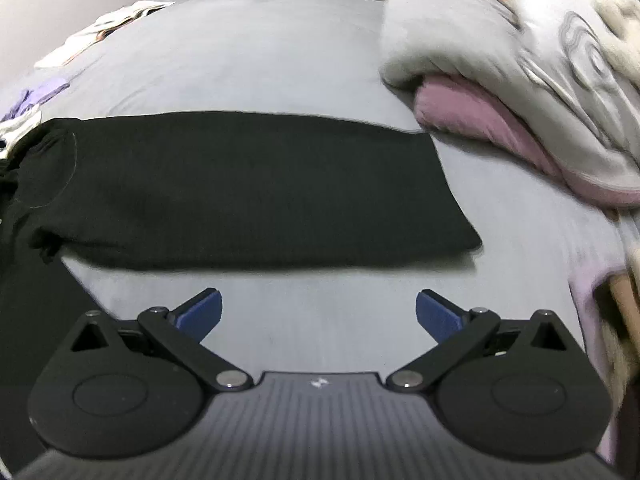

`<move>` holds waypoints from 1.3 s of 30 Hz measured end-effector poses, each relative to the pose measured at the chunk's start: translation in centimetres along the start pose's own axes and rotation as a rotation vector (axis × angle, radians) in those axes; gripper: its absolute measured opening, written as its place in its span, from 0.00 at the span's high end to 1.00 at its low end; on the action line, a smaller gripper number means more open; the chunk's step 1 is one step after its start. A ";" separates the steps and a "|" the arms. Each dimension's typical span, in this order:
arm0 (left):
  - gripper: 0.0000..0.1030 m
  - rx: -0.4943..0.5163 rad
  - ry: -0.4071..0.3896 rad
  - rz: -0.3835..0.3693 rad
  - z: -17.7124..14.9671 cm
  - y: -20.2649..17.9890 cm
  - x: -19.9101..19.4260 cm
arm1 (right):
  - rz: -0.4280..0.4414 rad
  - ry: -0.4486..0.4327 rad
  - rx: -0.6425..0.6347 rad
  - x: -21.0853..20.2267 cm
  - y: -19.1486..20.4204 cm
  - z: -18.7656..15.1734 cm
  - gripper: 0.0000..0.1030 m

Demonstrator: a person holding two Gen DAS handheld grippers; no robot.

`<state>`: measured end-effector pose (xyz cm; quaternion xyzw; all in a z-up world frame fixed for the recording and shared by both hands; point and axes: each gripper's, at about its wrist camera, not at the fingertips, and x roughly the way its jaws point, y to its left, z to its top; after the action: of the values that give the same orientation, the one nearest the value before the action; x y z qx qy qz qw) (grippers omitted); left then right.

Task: Fold clothes
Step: 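Grasp the cardigan hem with the left tool while the right tool grasps the side edge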

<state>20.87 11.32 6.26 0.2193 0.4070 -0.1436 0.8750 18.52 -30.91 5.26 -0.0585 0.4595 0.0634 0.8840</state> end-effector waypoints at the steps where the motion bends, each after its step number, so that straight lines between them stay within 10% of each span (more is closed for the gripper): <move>1: 0.01 -0.002 -0.001 0.000 0.3 0.3 0.3 | 0.005 -0.004 -0.022 0.7 0.1 0.6 0.00; 25: 0.11 -0.235 -0.028 -0.326 0.9 9.1 7.6 | 0.307 -0.081 -0.417 15.5 7.3 15.0 0.06; 29: 0.16 -0.230 -0.028 -0.366 0.5 9.5 8.1 | 0.355 -0.043 -0.475 18.2 9.1 16.2 0.26; 39: 0.18 -0.234 -0.012 -0.392 -0.1 10.2 9.4 | 0.376 0.013 -0.418 22.2 7.9 17.9 0.22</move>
<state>31.07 19.49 1.61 0.0322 0.4506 -0.2639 0.8522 44.26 -18.92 -3.13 -0.1538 0.4447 0.3196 0.8225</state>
